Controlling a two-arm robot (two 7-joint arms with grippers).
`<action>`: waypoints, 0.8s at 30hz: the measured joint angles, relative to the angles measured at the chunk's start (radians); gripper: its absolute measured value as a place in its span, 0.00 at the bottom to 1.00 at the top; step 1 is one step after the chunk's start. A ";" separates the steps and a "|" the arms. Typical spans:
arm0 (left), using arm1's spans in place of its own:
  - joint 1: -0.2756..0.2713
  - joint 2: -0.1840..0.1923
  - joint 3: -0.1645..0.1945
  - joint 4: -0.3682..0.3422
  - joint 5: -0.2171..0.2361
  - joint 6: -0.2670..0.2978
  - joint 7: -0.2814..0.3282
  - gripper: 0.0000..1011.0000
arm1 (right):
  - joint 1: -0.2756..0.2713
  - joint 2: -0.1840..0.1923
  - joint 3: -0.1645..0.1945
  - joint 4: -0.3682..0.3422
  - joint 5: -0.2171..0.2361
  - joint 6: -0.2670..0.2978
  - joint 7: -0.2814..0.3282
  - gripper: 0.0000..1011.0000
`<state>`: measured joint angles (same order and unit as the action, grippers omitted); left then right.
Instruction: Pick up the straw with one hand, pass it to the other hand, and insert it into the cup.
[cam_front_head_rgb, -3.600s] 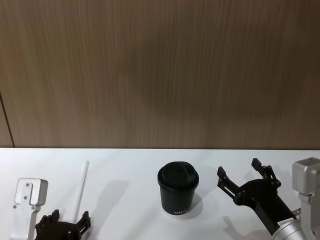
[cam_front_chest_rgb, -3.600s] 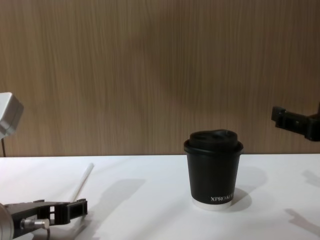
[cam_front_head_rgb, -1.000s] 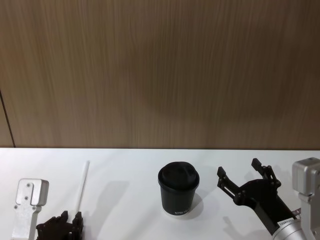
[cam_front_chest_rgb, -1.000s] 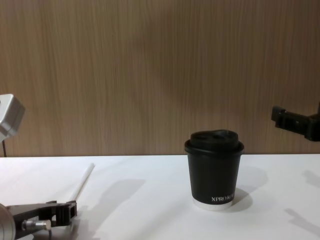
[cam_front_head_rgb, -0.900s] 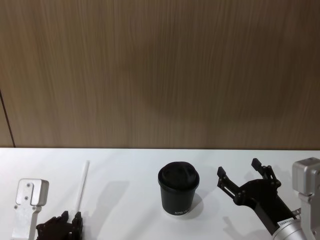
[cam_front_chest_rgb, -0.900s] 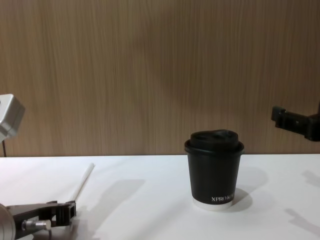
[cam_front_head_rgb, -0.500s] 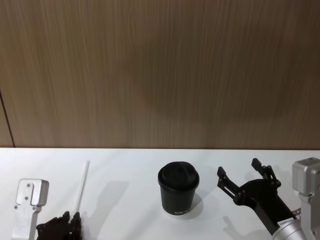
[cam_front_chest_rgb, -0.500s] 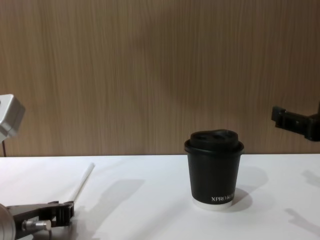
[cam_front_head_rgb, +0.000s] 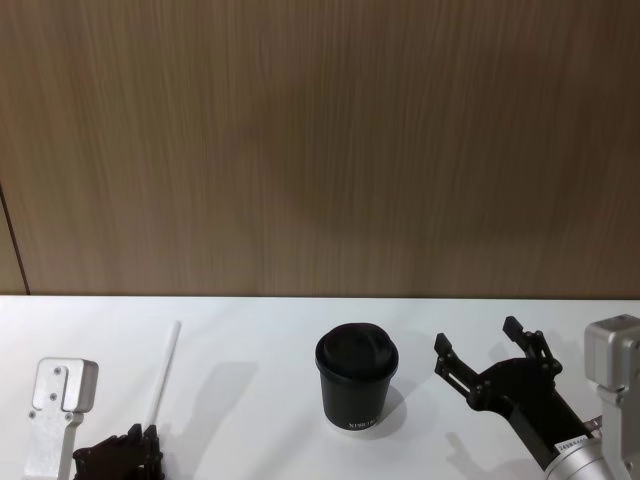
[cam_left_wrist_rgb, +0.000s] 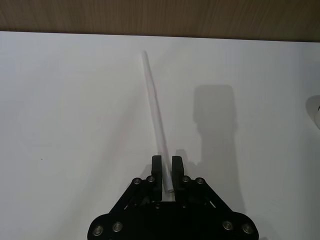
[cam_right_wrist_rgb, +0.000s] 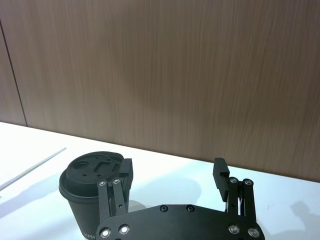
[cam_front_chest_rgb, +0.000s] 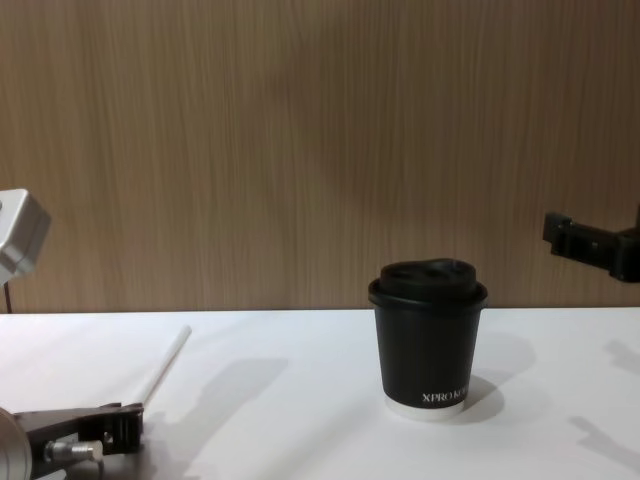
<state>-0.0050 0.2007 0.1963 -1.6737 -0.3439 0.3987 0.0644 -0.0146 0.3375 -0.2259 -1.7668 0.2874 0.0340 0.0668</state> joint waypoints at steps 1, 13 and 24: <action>0.000 0.000 0.000 0.000 0.000 0.000 0.000 0.13 | 0.000 0.000 0.000 0.000 0.000 0.000 0.000 0.99; 0.000 0.000 0.000 0.000 0.000 0.000 0.000 0.07 | 0.000 0.000 0.000 0.000 0.000 0.000 0.000 0.99; 0.000 0.000 0.000 0.000 0.000 0.000 0.000 0.01 | 0.000 0.000 0.000 0.000 0.000 0.000 0.000 0.99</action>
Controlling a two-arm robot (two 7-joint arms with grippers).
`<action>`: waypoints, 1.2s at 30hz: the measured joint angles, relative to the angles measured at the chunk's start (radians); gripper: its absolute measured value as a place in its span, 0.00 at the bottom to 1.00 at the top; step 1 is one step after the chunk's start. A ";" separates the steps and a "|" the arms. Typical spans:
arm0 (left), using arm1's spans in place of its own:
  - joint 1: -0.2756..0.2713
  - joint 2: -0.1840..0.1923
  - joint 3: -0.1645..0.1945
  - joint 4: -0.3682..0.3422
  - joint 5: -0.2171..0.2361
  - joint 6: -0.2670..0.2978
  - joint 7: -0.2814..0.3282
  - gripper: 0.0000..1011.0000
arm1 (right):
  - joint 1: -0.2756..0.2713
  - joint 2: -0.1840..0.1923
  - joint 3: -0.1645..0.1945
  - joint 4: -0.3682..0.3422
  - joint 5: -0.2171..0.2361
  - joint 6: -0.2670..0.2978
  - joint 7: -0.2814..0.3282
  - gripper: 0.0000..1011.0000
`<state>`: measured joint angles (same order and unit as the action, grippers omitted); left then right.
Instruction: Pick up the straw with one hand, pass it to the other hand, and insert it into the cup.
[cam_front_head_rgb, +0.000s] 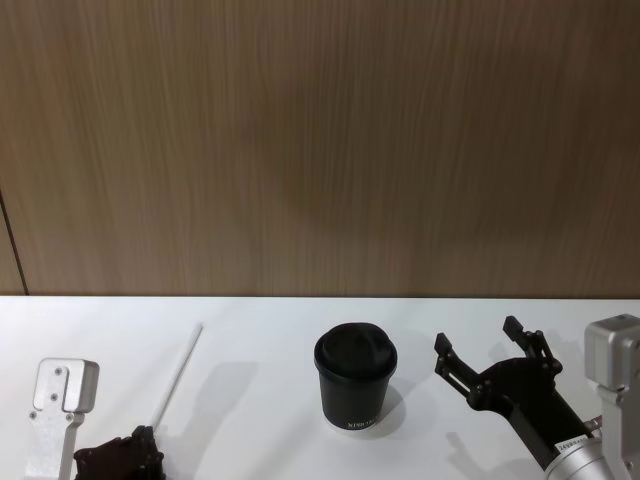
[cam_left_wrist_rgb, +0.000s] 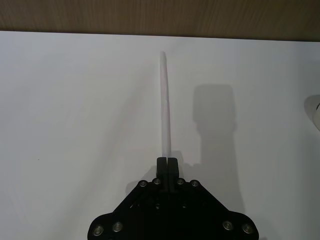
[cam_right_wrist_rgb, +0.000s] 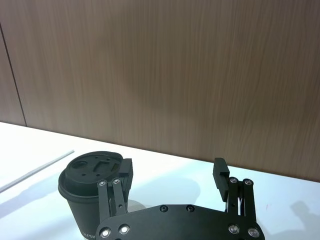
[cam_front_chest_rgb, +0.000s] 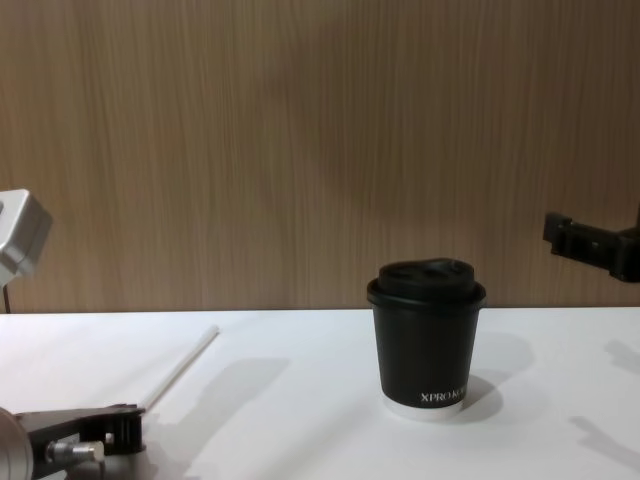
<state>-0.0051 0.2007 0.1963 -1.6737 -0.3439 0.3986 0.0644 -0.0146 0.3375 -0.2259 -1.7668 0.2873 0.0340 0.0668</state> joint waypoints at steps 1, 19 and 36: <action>0.000 0.000 0.000 0.000 0.000 0.000 0.000 0.01 | 0.000 0.000 0.000 0.000 0.000 0.000 0.000 0.99; 0.008 -0.003 -0.005 -0.008 0.006 -0.024 -0.006 0.01 | 0.000 0.000 0.000 0.000 0.000 0.000 0.000 0.99; 0.028 0.041 -0.031 -0.059 0.021 -0.151 -0.088 0.01 | 0.000 0.000 0.000 0.000 0.000 0.000 0.000 0.99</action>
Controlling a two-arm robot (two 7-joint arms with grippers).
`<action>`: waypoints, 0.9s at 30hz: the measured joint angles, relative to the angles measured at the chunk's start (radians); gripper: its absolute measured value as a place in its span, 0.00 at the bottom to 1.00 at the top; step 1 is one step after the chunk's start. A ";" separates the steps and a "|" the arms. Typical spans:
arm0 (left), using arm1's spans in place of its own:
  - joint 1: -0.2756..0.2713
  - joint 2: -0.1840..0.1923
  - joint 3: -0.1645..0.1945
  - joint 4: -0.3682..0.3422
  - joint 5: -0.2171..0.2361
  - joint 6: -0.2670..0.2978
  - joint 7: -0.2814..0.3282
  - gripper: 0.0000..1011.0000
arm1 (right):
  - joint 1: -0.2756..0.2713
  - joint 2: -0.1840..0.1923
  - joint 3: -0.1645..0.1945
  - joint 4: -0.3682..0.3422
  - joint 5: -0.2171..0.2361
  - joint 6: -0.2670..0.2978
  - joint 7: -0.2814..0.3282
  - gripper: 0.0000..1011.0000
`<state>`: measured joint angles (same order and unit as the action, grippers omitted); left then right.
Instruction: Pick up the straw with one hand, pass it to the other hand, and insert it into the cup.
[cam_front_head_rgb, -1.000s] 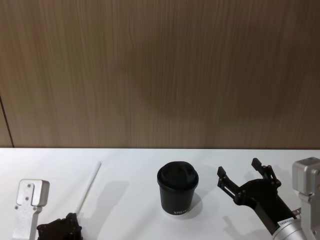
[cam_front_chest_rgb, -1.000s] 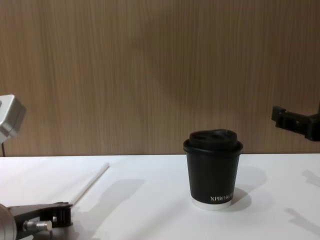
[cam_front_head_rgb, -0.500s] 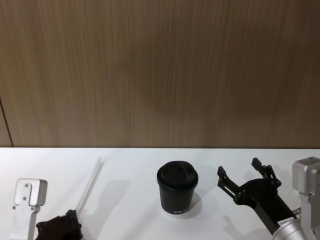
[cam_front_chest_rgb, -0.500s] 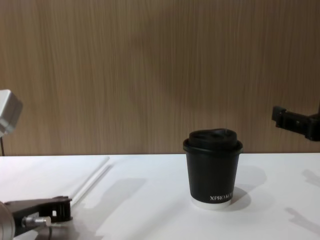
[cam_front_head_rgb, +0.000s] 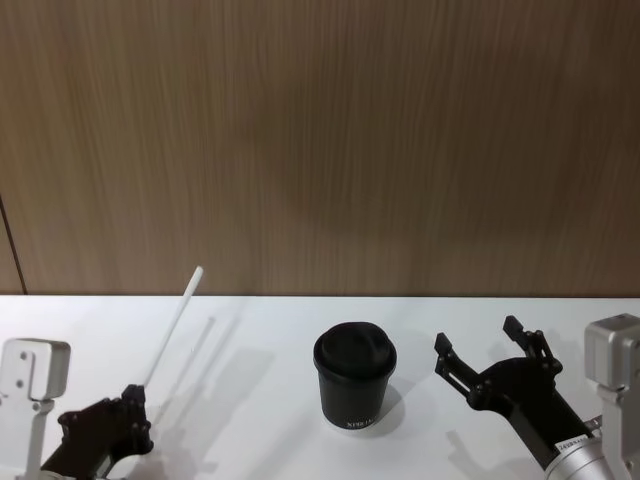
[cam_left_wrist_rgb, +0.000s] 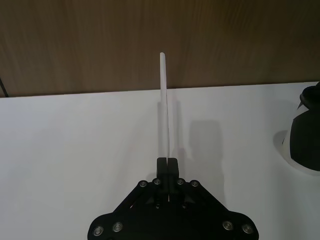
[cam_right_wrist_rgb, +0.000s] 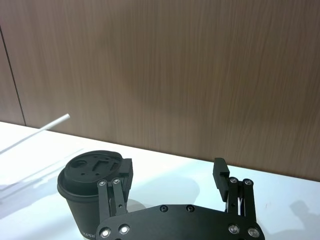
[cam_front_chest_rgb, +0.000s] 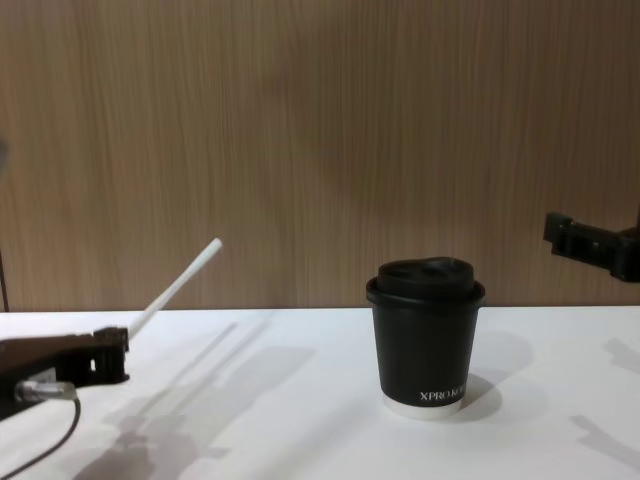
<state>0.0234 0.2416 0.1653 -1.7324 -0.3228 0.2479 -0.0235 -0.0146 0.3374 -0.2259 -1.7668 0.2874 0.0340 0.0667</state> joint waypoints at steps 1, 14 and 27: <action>0.001 0.008 -0.004 -0.005 -0.001 -0.012 -0.016 0.01 | 0.000 0.000 0.000 0.000 0.000 0.000 0.000 0.99; -0.015 0.095 -0.037 -0.037 -0.048 -0.096 -0.181 0.01 | 0.000 0.000 0.000 0.000 0.000 0.000 0.000 0.99; -0.060 0.168 -0.049 -0.048 -0.117 -0.147 -0.339 0.01 | 0.000 0.000 0.000 0.000 0.000 0.000 0.000 0.99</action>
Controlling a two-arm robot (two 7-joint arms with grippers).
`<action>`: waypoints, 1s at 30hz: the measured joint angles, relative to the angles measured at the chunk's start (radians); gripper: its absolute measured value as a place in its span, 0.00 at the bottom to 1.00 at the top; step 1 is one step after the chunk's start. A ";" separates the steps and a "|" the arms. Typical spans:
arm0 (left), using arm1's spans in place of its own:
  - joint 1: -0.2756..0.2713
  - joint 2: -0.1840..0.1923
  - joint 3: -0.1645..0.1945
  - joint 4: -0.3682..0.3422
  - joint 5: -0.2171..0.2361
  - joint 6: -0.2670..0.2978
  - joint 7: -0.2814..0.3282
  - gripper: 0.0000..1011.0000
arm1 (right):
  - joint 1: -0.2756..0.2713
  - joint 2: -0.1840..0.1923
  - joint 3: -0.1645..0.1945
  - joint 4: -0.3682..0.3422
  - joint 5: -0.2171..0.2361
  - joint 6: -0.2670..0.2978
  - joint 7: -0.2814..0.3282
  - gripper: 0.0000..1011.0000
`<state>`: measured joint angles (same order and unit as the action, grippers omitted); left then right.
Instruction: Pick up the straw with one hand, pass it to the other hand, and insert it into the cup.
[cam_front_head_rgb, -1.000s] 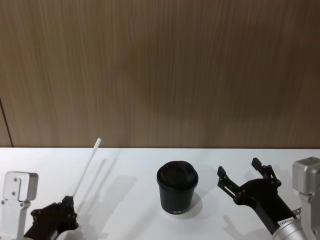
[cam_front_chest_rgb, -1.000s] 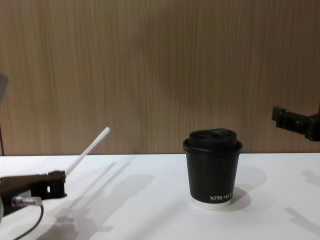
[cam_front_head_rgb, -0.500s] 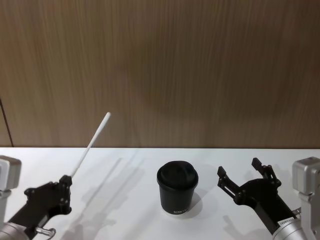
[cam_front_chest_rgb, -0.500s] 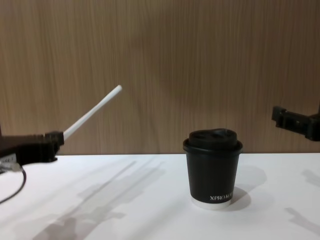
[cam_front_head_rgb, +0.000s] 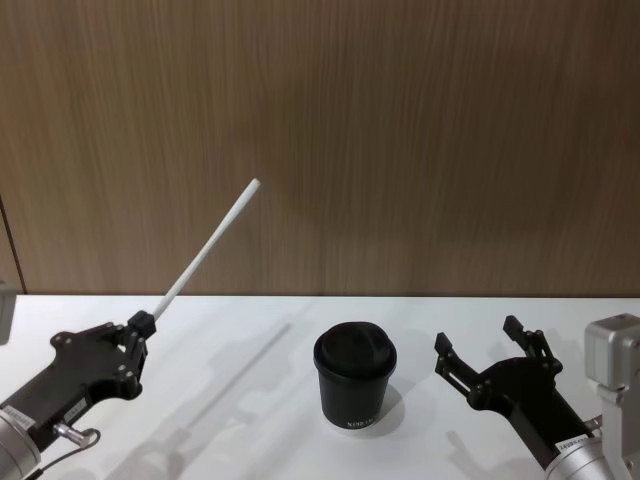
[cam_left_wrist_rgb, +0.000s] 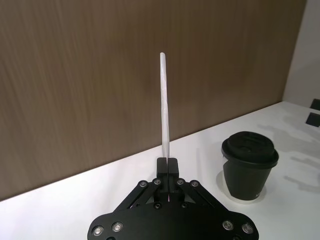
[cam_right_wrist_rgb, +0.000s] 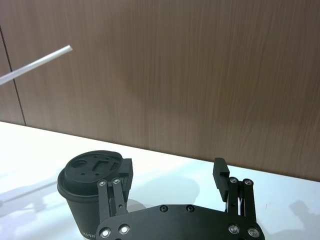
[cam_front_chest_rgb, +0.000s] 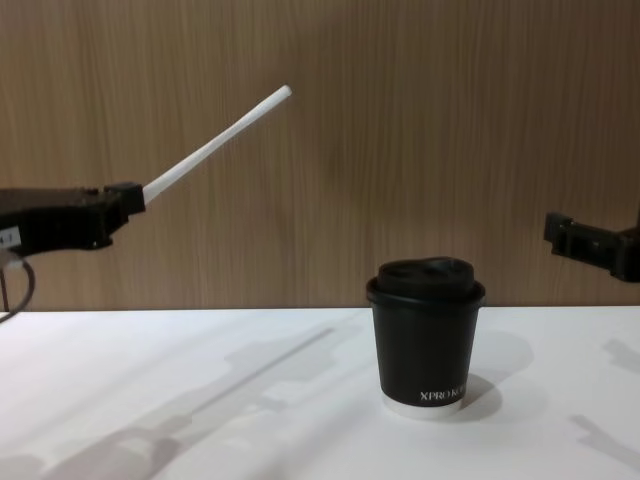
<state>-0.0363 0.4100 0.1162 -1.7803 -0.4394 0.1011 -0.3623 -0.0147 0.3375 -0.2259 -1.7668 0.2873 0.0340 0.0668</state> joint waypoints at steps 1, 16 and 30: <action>-0.003 0.003 0.000 0.000 -0.005 -0.002 -0.011 0.01 | 0.000 0.000 0.000 0.000 0.000 0.000 0.000 0.99; -0.055 0.049 0.029 0.026 -0.064 -0.031 -0.144 0.01 | 0.000 0.000 0.000 0.000 0.000 0.000 0.000 0.99; -0.101 0.063 0.069 0.061 -0.102 -0.045 -0.225 0.01 | 0.000 0.000 0.000 0.000 0.000 0.000 0.000 0.99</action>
<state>-0.1378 0.4732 0.1852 -1.7195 -0.5409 0.0560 -0.5874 -0.0147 0.3375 -0.2258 -1.7668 0.2874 0.0340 0.0668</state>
